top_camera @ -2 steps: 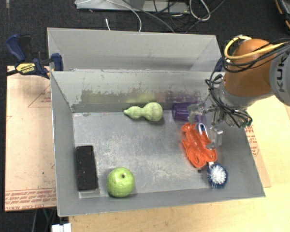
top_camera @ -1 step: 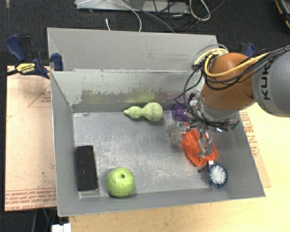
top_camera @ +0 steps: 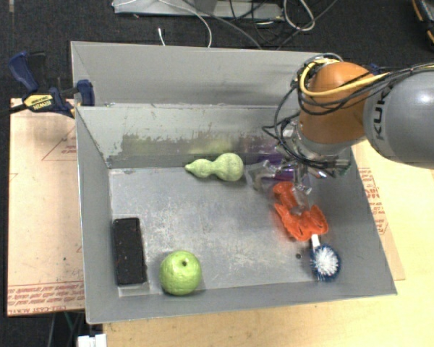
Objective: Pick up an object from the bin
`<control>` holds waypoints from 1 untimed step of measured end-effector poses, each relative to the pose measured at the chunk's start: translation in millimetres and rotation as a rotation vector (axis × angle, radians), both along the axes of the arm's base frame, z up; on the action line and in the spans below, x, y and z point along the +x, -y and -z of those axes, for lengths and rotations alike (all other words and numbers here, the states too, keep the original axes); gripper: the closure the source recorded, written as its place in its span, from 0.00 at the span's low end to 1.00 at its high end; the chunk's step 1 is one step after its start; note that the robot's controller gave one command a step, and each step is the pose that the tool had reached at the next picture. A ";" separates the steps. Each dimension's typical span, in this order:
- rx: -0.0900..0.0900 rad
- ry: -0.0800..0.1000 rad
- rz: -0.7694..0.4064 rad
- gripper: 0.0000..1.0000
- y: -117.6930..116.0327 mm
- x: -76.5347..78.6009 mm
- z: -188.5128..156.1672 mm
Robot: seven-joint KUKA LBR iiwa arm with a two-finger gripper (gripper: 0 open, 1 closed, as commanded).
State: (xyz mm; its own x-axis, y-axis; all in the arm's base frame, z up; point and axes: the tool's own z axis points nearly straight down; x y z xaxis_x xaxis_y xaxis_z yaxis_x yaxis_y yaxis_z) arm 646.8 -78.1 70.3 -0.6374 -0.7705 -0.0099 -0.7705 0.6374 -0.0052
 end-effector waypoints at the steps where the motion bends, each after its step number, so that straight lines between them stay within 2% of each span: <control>1: 0.001 0.008 -0.399 1.00 -32.2 -108.4 -2.6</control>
Offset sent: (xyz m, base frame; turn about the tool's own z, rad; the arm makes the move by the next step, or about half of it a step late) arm 0.0000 0.0000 0.0000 0.0000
